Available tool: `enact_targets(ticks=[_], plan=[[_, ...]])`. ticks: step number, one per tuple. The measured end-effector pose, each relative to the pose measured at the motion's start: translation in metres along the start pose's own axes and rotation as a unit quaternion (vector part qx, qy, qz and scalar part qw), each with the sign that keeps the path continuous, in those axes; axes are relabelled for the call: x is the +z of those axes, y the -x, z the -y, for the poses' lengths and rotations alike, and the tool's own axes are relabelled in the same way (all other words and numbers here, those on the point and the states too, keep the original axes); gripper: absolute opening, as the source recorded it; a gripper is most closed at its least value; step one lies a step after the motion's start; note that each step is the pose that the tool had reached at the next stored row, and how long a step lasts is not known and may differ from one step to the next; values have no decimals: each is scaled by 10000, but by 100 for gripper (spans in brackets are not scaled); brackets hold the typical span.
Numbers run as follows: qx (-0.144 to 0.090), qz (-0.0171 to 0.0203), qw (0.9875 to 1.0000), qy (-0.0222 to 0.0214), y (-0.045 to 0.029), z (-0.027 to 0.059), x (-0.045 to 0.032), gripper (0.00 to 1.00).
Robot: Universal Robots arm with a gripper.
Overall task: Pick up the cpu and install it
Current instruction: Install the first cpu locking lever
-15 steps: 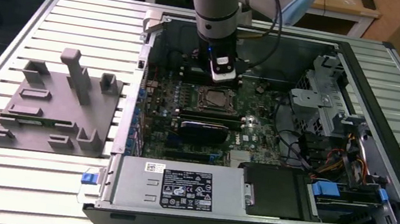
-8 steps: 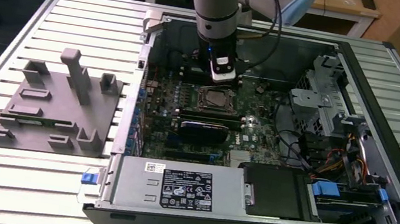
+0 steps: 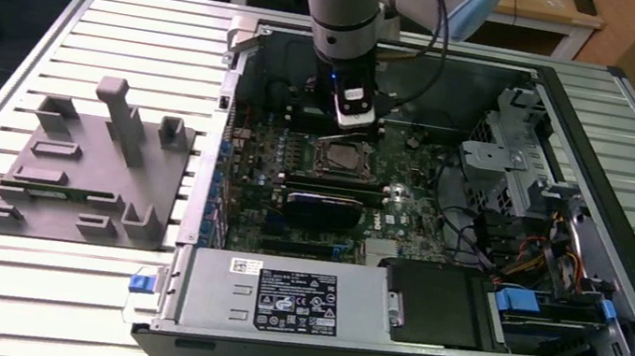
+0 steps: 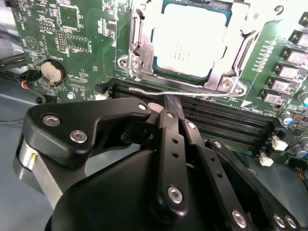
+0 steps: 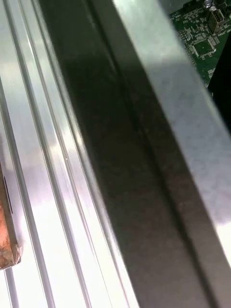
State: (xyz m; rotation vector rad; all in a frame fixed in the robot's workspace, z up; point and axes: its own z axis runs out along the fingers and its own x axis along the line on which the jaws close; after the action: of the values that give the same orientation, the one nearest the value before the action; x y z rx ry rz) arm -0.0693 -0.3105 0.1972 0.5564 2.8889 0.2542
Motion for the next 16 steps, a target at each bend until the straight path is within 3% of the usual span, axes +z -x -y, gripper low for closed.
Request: enact_targets(ticks=[4, 9, 16], plan=[[1, -3, 10000, 5, 7, -10, -48, 11], [12, -21, 10000, 54, 10, -15, -76, 11], [19, -32, 10000, 83, 19, -29, -148, 11]])
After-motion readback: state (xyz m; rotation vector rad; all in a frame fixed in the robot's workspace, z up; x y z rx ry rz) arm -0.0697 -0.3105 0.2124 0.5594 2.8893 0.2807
